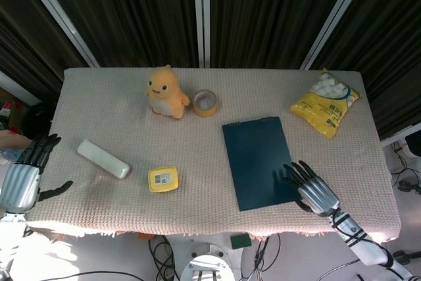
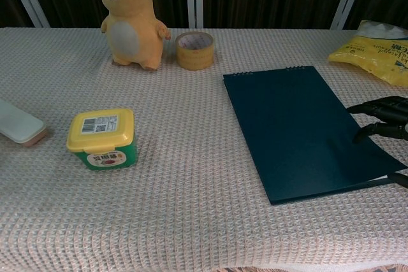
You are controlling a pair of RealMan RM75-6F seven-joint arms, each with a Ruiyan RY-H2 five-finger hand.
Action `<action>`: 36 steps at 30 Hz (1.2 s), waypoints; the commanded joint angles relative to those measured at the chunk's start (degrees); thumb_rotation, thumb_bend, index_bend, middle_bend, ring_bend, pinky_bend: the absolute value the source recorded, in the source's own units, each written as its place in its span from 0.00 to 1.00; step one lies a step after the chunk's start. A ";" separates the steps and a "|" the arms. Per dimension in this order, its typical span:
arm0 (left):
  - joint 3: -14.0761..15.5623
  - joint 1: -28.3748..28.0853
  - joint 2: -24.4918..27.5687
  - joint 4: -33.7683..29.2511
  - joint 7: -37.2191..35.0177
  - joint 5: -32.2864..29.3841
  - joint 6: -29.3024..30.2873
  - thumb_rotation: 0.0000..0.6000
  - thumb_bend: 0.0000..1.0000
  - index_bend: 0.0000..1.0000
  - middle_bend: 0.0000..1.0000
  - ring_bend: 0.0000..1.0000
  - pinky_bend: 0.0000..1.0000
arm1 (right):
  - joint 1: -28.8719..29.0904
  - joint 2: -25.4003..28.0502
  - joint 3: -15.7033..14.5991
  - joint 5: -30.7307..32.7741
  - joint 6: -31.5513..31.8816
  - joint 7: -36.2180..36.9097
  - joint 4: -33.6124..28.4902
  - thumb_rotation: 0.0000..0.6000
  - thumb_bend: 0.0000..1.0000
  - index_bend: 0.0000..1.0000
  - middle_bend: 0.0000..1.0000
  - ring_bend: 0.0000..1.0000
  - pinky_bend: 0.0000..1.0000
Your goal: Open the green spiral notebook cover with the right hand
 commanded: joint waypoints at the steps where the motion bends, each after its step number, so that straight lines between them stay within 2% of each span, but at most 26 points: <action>1: -0.06 -0.06 -0.13 0.22 -0.17 -0.01 -0.10 1.00 0.02 0.11 0.09 0.06 0.21 | -0.06 -1.08 0.06 0.04 0.40 1.20 1.23 1.00 0.48 0.53 0.02 0.00 0.00; 7: -0.17 -0.06 -0.28 0.67 -0.53 -0.10 -0.20 1.00 0.02 0.11 0.09 0.06 0.21 | -0.82 -3.56 1.06 0.09 4.24 3.90 4.10 1.00 0.55 0.75 0.07 0.00 0.00; 14: -0.39 0.16 -0.22 0.88 -0.79 -0.05 0.35 1.00 0.02 0.11 0.09 0.06 0.21 | -0.89 -5.40 3.97 -0.04 10.85 6.88 6.99 1.00 0.56 0.96 0.15 0.00 0.00; 16: -0.42 0.25 -0.19 0.94 -0.97 -0.02 0.53 1.00 0.02 0.11 0.09 0.06 0.21 | -0.15 -5.22 5.31 0.14 12.02 7.41 6.89 1.00 0.57 1.00 0.16 0.00 0.00; 20: -0.51 0.45 -0.07 1.20 -1.39 -0.18 0.77 1.00 0.02 0.11 0.09 0.06 0.21 | 2.69 -3.85 9.40 1.45 12.68 7.71 4.39 1.00 0.60 1.00 0.18 0.00 0.00; 25: -0.74 0.43 0.29 1.54 -1.96 -0.72 0.41 1.00 0.02 0.11 0.09 0.06 0.21 | 10.10 -1.85 17.69 6.86 5.99 5.94 -0.33 1.00 0.63 1.00 0.18 0.00 0.00; 29: -0.97 0.34 0.69 1.74 -2.31 -1.40 -0.17 1.00 0.02 0.11 0.09 0.06 0.21 | 17.73 -3.49 24.24 11.59 -1.13 2.63 2.14 1.00 0.65 1.00 0.19 0.00 0.00; 32: -1.31 0.25 1.02 2.03 -2.98 -2.23 -0.74 1.00 0.02 0.11 0.09 0.06 0.21 | 25.37 -7.13 29.66 16.65 -8.14 1.18 9.41 1.00 0.67 1.00 0.21 0.00 0.00; 36: -1.61 0.07 1.73 2.39 -3.82 -3.40 -1.88 1.00 0.02 0.11 0.09 0.06 0.21 | 35.63 -14.44 34.54 21.89 -15.33 3.00 25.57 1.00 0.69 1.00 0.25 0.00 0.00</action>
